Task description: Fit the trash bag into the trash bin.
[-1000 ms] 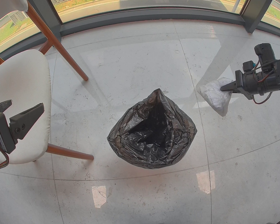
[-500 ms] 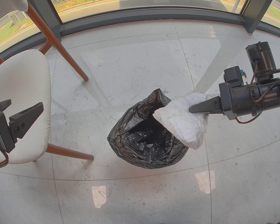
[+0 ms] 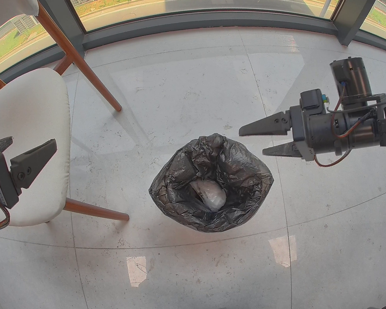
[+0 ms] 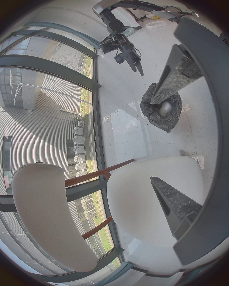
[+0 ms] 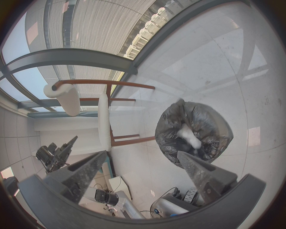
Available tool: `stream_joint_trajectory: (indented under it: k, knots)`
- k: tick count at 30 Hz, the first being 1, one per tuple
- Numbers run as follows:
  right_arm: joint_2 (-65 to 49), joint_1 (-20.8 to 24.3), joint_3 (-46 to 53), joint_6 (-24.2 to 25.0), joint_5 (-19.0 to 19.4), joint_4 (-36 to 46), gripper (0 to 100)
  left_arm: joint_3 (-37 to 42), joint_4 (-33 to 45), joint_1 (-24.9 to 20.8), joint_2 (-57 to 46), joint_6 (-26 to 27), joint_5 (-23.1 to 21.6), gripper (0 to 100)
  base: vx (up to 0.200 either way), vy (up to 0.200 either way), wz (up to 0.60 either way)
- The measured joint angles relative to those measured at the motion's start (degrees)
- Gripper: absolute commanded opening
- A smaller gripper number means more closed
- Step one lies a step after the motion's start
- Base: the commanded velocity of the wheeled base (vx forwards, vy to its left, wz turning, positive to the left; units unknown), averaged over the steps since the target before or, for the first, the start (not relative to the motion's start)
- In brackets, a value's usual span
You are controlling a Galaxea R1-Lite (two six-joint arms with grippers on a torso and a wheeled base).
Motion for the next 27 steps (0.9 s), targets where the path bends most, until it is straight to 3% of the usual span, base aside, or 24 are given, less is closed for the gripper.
stream_joint_trajectory:
  k: [6,14,18,22,27]
  knots:
    - [-5.3,-5.8,0.6,0.2,-1.0,0.7,100,0.4,0.0,0.1,-1.3,-0.4,0.9,100,0.000,0.000,0.00]
    - [-17.2,-16.7,11.2,-0.1,-10.1,0.5,100,4.0,0.0,3.4,-6.0,-4.4,7.4,100,0.000,0.000,0.00]
    - [-25.8,-19.6,18.9,-0.8,-12.1,0.4,100,8.4,0.0,5.7,-9.2,-5.8,9.0,100,0.000,0.000,0.00]
    - [-36.3,-21.3,27.5,-4.8,-13.4,0.4,100,14.6,0.0,8.5,-13.3,-6.9,10.1,100,0.000,0.000,0.00]
    - [-50.2,-22.7,38.3,-13.5,-14.5,0.4,100,23.7,-1.5,13.2,-19.3,-8.0,10.9,100,0.000,0.000,0.00]
